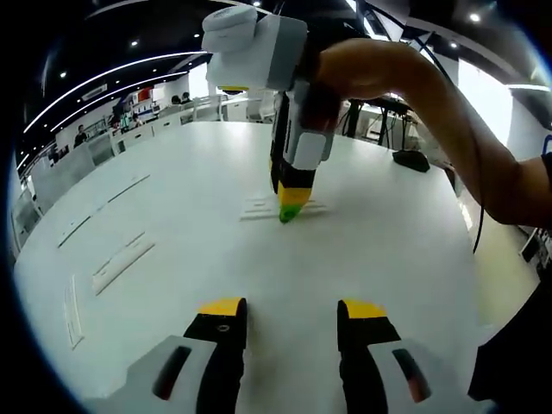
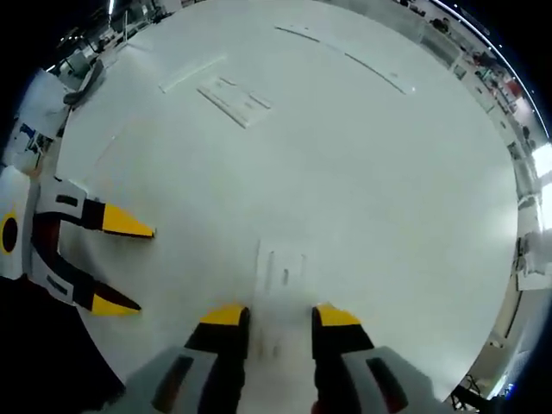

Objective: Locate the socket holder cover, grip the socket holder cover, clip it into the socket holder slot.

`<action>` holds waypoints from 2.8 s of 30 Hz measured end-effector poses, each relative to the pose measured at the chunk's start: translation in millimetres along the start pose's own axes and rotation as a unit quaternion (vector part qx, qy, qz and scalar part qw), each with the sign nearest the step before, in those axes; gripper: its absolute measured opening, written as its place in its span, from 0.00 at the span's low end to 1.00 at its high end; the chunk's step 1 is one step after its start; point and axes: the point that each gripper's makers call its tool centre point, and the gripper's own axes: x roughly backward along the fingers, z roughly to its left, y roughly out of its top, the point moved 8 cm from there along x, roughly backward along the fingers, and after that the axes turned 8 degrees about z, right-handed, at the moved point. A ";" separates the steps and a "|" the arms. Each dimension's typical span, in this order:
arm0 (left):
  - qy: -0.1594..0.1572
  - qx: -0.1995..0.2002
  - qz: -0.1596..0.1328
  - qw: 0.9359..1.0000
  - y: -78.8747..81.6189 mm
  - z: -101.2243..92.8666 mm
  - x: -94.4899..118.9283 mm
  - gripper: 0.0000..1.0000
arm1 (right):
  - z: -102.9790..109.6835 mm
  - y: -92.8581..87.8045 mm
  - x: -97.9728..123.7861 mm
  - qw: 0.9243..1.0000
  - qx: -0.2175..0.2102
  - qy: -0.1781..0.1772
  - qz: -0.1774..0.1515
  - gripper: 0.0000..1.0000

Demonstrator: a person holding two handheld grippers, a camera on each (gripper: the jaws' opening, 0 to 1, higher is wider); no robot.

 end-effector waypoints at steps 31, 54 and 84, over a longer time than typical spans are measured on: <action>0.000 0.003 -0.002 1.000 3.0 4.9 -4.8 0.41 | 3.1 2.7 3.2 1.000 0.007 -0.006 0.020 0.26; 0.012 0.026 -0.018 0.999 -0.8 19.4 3.8 0.41 | -1.9 16.7 7.8 0.993 0.111 -0.031 0.019 0.26; 0.076 0.068 -0.005 0.995 -13.7 84.4 29.0 0.41 | -24.4 95.2 15.5 0.961 0.273 -0.048 0.020 0.26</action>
